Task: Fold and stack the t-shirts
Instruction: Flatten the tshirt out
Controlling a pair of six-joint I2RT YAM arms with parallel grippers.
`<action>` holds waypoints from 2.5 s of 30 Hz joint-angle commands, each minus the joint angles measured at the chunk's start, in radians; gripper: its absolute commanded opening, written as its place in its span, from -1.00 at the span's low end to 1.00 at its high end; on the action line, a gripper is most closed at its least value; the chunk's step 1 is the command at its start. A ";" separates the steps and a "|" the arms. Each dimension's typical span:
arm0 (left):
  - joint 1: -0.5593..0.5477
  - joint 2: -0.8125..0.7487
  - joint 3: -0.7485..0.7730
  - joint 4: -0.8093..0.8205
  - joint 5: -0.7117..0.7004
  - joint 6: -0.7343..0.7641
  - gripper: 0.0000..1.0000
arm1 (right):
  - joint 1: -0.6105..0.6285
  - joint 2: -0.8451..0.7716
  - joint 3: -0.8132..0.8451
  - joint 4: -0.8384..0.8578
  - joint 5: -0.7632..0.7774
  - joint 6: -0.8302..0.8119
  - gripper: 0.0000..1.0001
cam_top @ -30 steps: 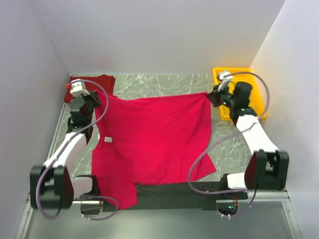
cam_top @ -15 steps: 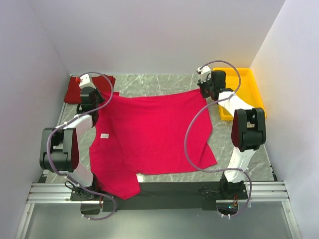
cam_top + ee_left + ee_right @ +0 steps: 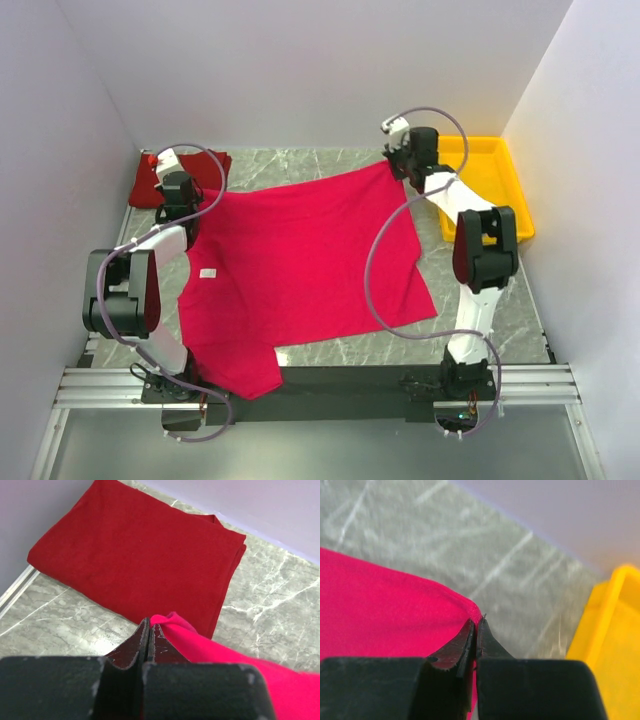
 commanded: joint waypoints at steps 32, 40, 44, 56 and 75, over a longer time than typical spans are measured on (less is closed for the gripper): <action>0.032 0.098 0.107 -0.034 0.043 0.051 -0.99 | 0.021 0.247 0.339 -0.044 0.119 0.022 -1.00; 0.042 0.133 0.140 -0.071 0.074 0.037 -0.99 | 0.004 0.261 0.355 -0.070 0.075 0.036 -1.00; 0.042 0.150 0.159 -0.085 0.103 0.023 -0.99 | 0.009 0.285 0.388 -0.090 0.058 0.043 -1.00; 0.042 0.169 0.189 -0.112 0.130 0.034 -0.99 | 0.006 0.308 0.419 -0.099 0.035 0.046 -1.00; 0.045 0.118 0.147 -0.083 0.167 0.084 -0.99 | -0.014 0.278 0.388 -0.097 0.004 0.051 -1.00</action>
